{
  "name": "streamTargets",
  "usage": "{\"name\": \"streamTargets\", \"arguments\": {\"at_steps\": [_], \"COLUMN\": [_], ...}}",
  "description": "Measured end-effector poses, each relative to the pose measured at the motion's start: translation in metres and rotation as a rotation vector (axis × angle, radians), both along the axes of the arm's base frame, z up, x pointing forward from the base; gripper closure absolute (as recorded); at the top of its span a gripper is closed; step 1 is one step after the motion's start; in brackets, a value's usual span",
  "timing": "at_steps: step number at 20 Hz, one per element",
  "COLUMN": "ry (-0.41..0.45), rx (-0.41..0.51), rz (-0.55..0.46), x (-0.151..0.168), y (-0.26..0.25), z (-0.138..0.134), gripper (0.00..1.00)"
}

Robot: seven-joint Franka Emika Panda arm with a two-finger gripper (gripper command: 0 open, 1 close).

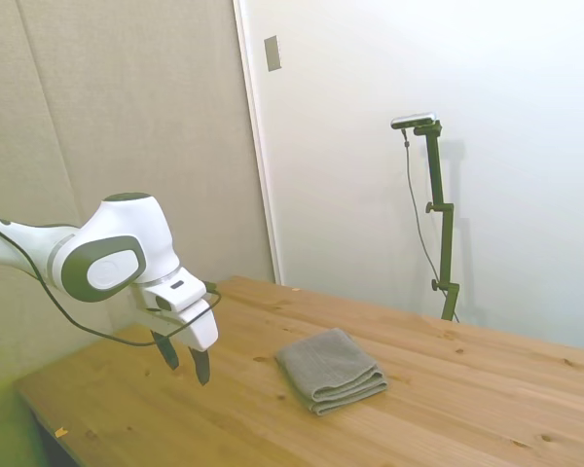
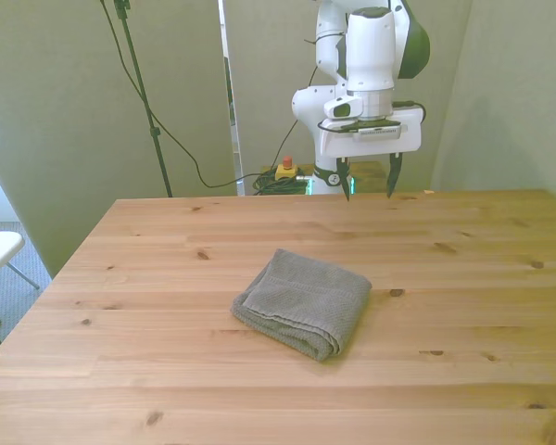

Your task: Unfold the towel

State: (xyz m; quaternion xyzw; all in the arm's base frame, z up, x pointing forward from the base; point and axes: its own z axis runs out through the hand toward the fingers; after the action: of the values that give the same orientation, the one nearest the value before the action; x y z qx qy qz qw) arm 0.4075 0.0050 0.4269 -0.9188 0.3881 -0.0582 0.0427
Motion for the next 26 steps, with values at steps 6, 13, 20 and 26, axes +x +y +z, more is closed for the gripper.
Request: {"name": "streamTargets", "arguments": {"at_steps": [6,13,20,26], "ry": [-0.023,-0.031,-0.027,0.007], "rx": [0.004,0.202,0.363,0.425], "rz": [-0.088,-0.364,-0.478,-0.420], "x": [0.019,0.072,0.083,0.103], "y": [-0.034,-0.183,-0.250,-0.267], "z": [-0.001,-0.012,-0.025,-0.046], "gripper": [0.00,0.00,0.00,0.00]}}
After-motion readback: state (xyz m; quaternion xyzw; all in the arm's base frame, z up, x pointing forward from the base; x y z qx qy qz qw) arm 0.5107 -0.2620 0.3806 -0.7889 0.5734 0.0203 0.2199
